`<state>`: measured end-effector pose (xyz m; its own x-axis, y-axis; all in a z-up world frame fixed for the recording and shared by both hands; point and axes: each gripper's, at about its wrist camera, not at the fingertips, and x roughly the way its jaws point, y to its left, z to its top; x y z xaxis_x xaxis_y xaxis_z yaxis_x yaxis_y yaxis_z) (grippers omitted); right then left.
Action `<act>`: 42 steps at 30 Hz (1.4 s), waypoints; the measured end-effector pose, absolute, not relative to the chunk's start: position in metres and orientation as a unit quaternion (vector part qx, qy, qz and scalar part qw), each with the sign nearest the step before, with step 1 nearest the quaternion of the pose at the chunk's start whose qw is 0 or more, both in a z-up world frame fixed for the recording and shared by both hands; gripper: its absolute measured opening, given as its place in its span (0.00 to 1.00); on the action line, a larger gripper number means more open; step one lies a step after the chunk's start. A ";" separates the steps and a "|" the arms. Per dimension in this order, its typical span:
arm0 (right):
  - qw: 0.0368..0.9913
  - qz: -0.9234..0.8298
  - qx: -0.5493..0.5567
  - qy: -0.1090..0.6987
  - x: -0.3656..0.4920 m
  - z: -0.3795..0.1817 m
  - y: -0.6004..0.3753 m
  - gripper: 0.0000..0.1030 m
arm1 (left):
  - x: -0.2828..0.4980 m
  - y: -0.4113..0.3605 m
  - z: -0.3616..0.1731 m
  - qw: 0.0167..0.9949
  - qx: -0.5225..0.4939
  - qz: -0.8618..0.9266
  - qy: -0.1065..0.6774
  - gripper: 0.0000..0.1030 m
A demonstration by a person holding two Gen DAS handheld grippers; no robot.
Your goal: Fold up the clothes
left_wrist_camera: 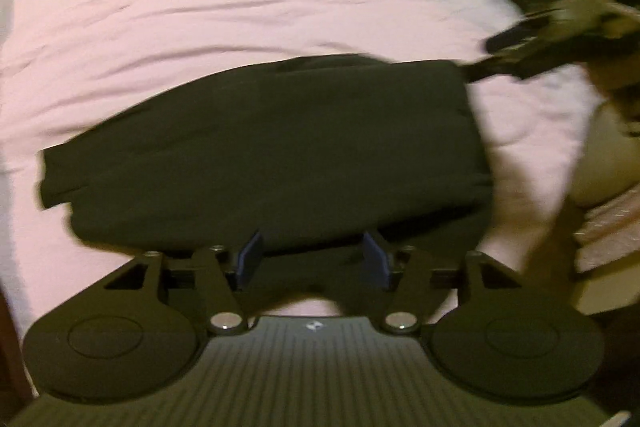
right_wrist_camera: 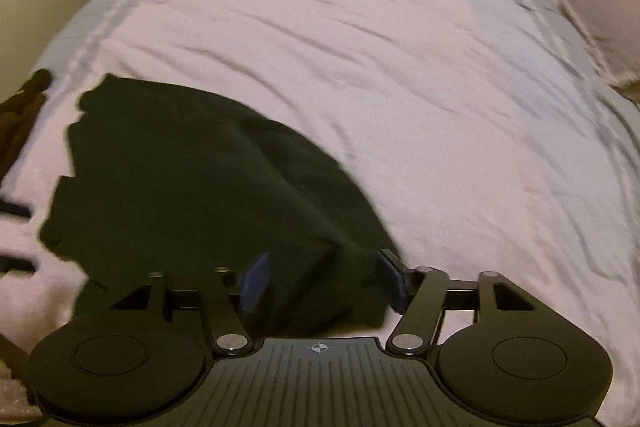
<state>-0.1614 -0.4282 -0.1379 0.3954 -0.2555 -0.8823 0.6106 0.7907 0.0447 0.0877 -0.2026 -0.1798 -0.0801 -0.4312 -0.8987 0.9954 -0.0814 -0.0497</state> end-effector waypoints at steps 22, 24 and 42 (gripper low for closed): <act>0.801 -0.131 0.146 0.566 -0.060 -0.177 -0.443 0.11 | 0.255 -0.238 -0.240 0.624 0.309 -0.585 0.415 0.05; 0.804 -0.086 0.144 0.570 -0.074 -0.150 -0.422 0.10 | 0.250 -0.219 -0.216 0.624 0.306 -0.597 0.401 0.05; 0.908 -0.022 0.119 0.401 -0.086 -0.053 -0.485 0.05 | 0.151 -0.175 -0.060 0.738 0.253 -0.552 0.296 0.04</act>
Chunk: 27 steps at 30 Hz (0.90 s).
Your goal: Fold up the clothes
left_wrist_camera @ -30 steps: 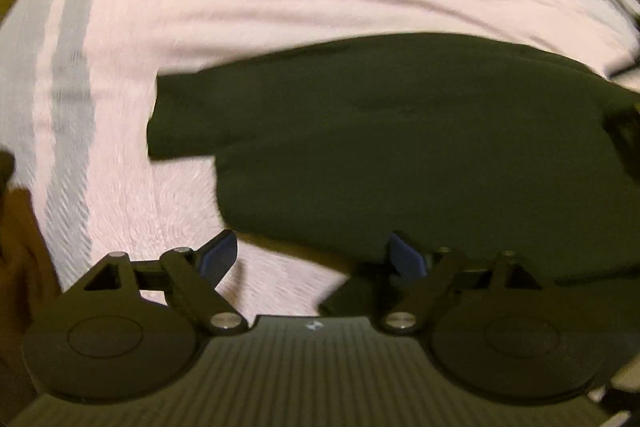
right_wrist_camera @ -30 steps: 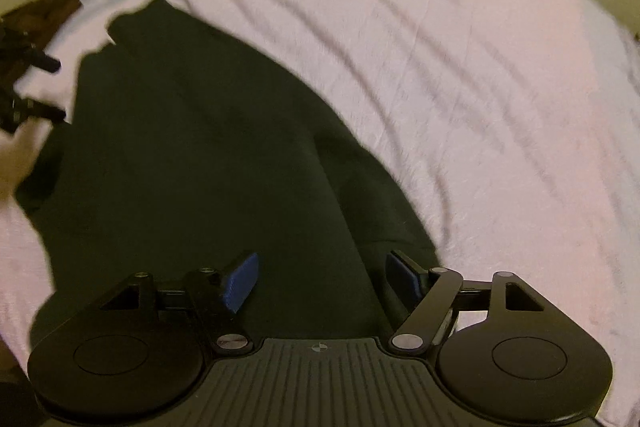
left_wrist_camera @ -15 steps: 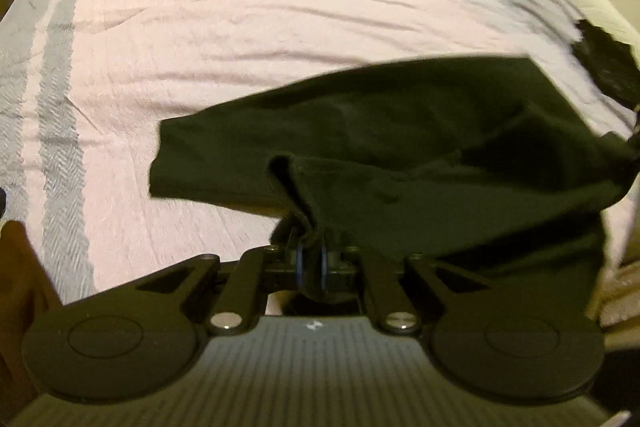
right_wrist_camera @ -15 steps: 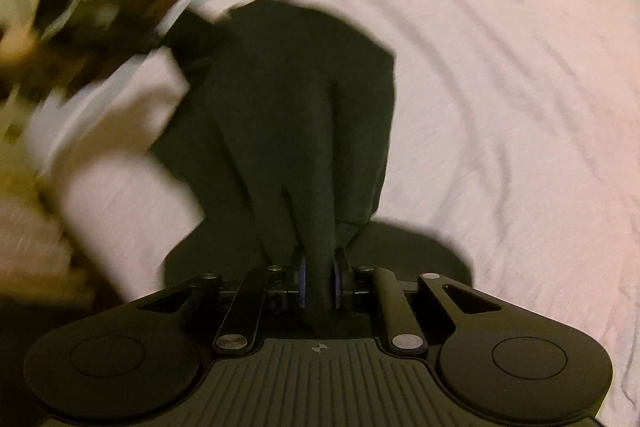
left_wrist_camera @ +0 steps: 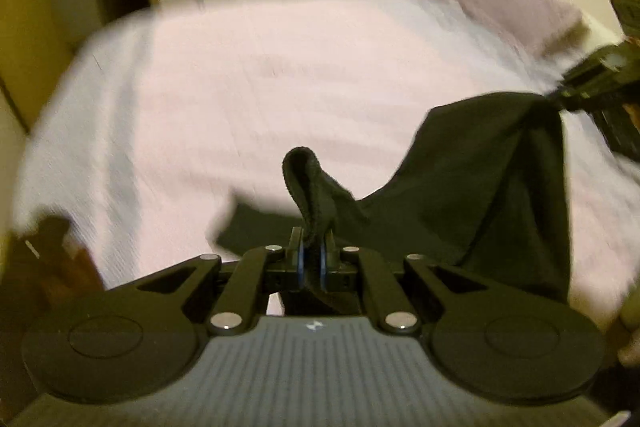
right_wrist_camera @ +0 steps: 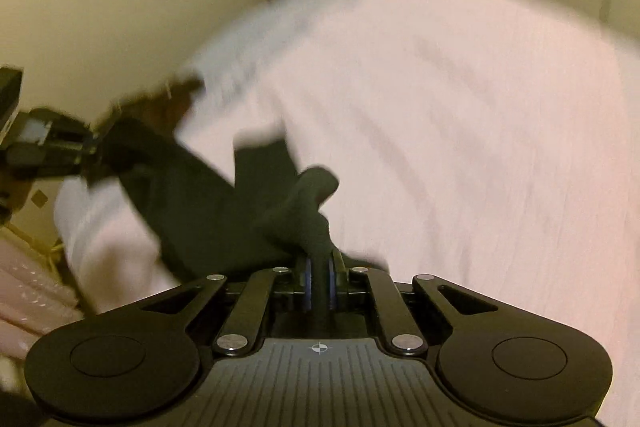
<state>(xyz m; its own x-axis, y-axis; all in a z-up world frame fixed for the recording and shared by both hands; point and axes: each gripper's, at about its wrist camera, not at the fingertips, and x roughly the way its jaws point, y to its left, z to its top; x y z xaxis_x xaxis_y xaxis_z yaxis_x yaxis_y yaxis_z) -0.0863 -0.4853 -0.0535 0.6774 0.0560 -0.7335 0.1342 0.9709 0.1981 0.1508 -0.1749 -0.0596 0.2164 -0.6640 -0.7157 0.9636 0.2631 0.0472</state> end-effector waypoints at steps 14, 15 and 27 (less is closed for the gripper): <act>0.962 -0.165 0.068 0.207 -0.249 0.045 -0.569 0.06 | -0.074 -0.241 0.076 0.623 0.224 -0.741 0.108 0.04; 0.949 -0.202 0.081 0.229 -0.268 0.021 -0.578 0.06 | -0.094 -0.254 0.061 0.593 0.228 -0.762 0.129 0.04; 0.783 -0.385 0.263 0.411 -0.456 -0.120 -0.614 0.51 | -0.187 -0.338 -0.096 0.419 0.325 -0.789 0.308 0.28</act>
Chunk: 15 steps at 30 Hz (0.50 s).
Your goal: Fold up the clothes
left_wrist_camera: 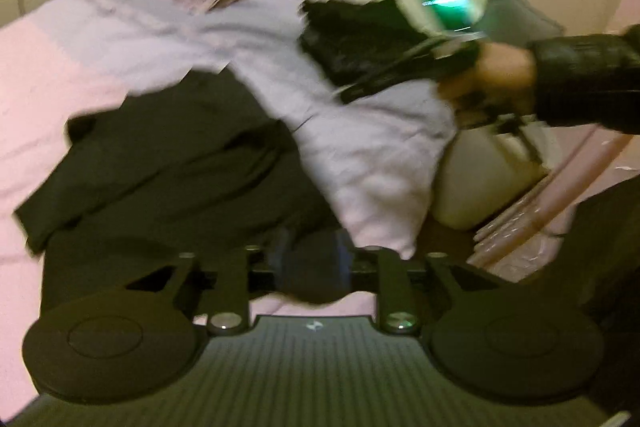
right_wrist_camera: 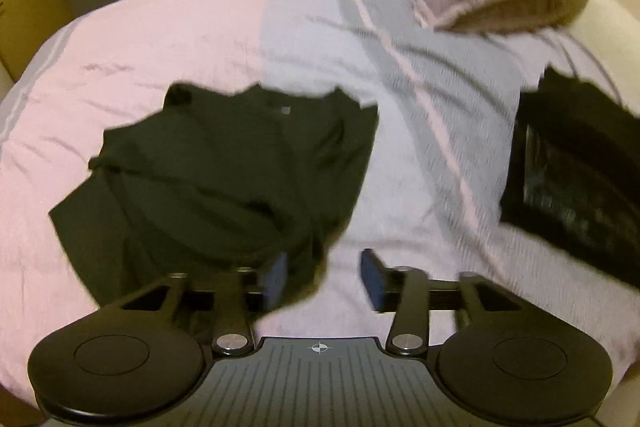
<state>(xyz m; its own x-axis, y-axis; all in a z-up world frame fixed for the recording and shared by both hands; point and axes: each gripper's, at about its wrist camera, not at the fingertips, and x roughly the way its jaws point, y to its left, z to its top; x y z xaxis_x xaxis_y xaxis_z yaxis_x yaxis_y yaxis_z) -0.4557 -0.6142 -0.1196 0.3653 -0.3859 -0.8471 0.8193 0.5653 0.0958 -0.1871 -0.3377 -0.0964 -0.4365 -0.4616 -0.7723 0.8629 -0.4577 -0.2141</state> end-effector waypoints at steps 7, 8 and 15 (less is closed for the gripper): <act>0.793 -0.315 0.263 0.450 -0.404 -0.144 -0.605 0.65 | -0.100 -0.373 -0.156 0.526 0.381 -0.675 0.350 0.44; 0.794 -0.302 0.255 0.462 -0.391 -0.155 -0.602 0.67 | -0.085 -0.379 -0.173 0.539 0.382 -0.659 0.359 0.45; 0.756 -0.310 0.231 0.529 -0.348 -0.216 -0.599 0.72 | 0.015 -0.438 -0.250 0.586 0.374 -0.595 0.403 0.72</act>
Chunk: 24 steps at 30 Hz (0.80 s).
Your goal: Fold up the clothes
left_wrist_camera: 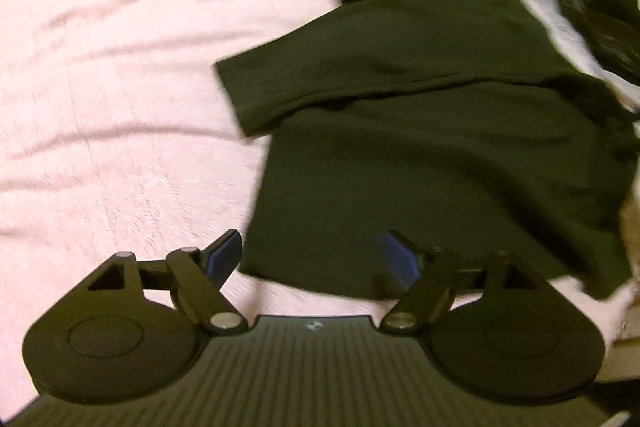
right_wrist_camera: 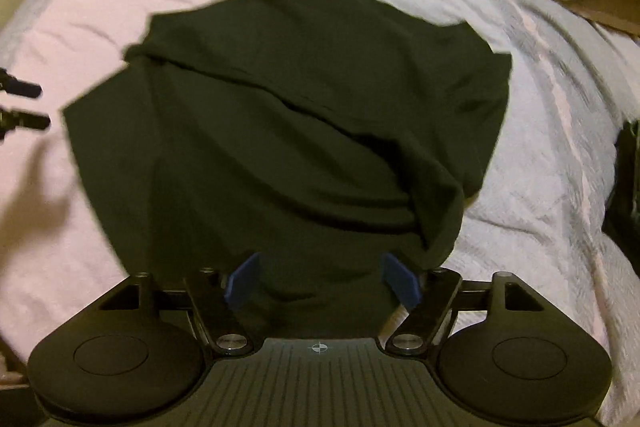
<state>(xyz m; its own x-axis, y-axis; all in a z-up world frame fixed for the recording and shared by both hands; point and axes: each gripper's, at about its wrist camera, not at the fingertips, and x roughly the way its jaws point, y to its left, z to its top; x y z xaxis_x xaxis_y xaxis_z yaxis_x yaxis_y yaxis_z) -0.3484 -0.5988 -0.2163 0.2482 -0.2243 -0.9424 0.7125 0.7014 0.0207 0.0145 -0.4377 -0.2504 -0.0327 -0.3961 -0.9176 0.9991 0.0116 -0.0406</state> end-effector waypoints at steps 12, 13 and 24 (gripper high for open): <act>0.686 -0.397 0.350 0.499 -0.399 -0.264 -0.567 0.73 | 0.042 -0.473 -0.286 0.471 0.425 -0.642 0.430 0.02; 0.683 -0.414 0.355 0.486 -0.404 -0.259 -0.564 0.73 | 0.043 -0.470 -0.279 0.473 0.424 -0.646 0.424 0.01; 0.656 -0.360 0.507 0.428 -0.455 -0.293 -0.533 0.04 | 0.048 -0.401 -0.224 0.537 0.392 -0.610 0.431 0.02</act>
